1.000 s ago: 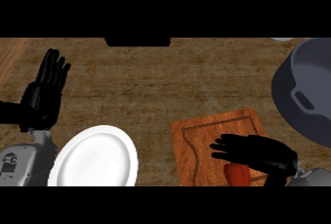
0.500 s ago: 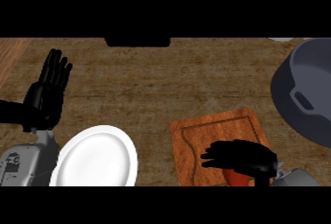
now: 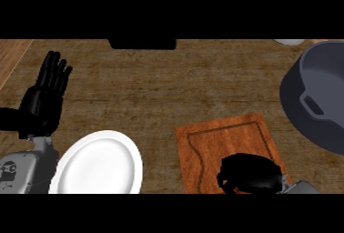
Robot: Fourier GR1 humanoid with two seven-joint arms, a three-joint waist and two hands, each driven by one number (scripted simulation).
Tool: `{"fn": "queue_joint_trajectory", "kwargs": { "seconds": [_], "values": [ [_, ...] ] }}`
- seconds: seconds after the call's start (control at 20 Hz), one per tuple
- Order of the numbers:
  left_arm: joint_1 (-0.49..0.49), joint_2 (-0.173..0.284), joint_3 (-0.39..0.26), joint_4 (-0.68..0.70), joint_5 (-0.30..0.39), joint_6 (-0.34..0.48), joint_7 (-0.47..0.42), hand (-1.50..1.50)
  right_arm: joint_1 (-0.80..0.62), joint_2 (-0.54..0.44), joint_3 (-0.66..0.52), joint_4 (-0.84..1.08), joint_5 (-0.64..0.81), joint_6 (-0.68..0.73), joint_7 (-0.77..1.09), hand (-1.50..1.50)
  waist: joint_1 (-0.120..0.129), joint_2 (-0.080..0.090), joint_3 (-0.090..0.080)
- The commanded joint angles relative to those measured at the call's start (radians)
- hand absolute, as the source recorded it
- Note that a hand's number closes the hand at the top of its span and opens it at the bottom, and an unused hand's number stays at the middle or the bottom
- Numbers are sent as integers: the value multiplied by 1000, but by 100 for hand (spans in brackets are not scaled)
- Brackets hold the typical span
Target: Pick the bell pepper from the cutting board and place it in the pot
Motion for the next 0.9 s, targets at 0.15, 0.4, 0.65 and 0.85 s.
{"fn": "queue_joint_trajectory", "kwargs": {
  "seconds": [0.15,0.4,0.65,0.85],
  "values": [
    [-13,14,2,-30,-3,-4,43,0,73,85,13,-68,40,-52,68,150,-3,8,17],
    [-37,-8,-10,17,-16,6,21,0,-16,141,-196,-70,-38,-8,229,150,-2,12,17],
    [-39,-4,10,20,-10,11,2,0,-85,268,-435,41,11,-98,634,150,-13,34,13],
    [-36,-7,1,21,-15,9,2,0,-188,362,-566,53,68,-193,922,150,14,30,12]
  ]
}}
